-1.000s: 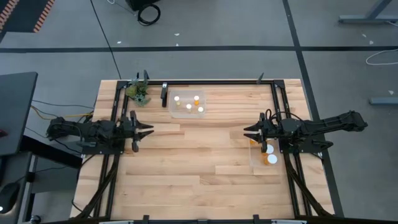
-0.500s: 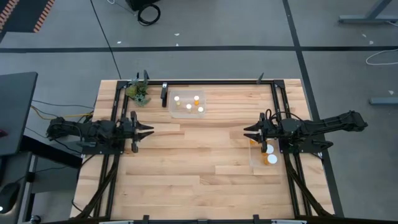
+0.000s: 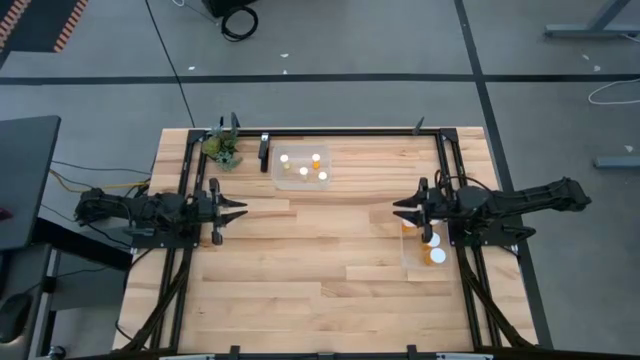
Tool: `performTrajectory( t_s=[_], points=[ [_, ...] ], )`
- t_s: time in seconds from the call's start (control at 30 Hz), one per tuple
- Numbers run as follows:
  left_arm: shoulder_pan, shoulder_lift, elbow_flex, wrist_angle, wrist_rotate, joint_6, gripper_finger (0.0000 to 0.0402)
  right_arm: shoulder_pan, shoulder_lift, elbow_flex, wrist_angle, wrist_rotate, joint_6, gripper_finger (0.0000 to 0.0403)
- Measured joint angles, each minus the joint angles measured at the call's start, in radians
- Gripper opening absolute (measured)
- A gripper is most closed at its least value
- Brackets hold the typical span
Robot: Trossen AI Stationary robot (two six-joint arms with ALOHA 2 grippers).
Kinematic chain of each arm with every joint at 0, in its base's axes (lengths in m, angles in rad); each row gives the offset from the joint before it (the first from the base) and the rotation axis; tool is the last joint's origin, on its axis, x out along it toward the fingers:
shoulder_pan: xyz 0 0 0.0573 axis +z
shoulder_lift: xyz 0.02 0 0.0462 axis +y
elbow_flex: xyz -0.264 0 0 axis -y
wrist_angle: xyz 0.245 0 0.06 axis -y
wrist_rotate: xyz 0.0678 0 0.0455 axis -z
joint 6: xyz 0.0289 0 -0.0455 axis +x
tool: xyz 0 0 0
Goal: Pick and place medicine bottles into bin by pill shape (circle, oval)
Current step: Return to Home Position
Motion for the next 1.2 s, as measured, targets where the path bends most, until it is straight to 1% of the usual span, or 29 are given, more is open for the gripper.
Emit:
performTrajectory(
  t_s=[0.17, 0.27, 0.33, 0.4, 0.5, 0.67, 0.73, 0.9, 1.1, 1.2],
  points=[
    [0.0, 0.0, 0.0, 0.0, 0.0, 0.0, 0.0094, 0.0, 0.0, 0.015, -0.002, 0.001, -0.003, 0.0129],
    [0.0, 0.0, 0.0, 0.0, 0.0, 0.0, 0.0091, -0.002, 0.0, 0.037, 0.031, 0.027, -0.046, 0.0129],
    [0.0, 0.0, 0.0, 0.001, 0.0, 0.0, 0.0089, -0.002, -0.002, 0.037, 0.015, 0.01, -0.068, 0.0129],
    [0.0, 0.0, 0.0, 0.001, 0.0, 0.0, 0.0087, -0.002, -0.001, 0.034, -0.01, -0.037, -0.075, 0.0129],
    [0.0, 0.0, 0.0, 0.001, 0.0, 0.0, 0.0085, -0.002, -0.003, 0.034, -0.001, -0.074, -0.069, 0.0129],
    [0.0, 0.0, 0.0, 0.001, 0.0, 0.0, 0.0088, -0.002, -0.022, 0.034, -0.053, -0.052, -0.047, 0.0129],
    [0.0, 0.0, 0.0, 0.001, 0.0, 0.0, 0.0091, -0.002, -0.038, 0.034, -0.067, -0.032, -0.042, 0.0129],
    [0.0, 0.0, 0.0, 0.001, 0.0, 0.0, 0.0093, -0.002, -0.112, 0.034, -0.072, -0.024, -0.047, 0.0129],
    [0.0, 0.0, 0.0, 0.001, 0.0, 0.0, 0.0087, -0.002, -0.249, 0.034, -0.163, -0.026, -0.005, 0.0129],
    [0.0, 0.0, 0.0, 0.001, 0.0, 0.0, 0.0085, -0.002, -0.249, 0.034, -0.176, -0.032, 0.007, 0.0129]
  ],
)
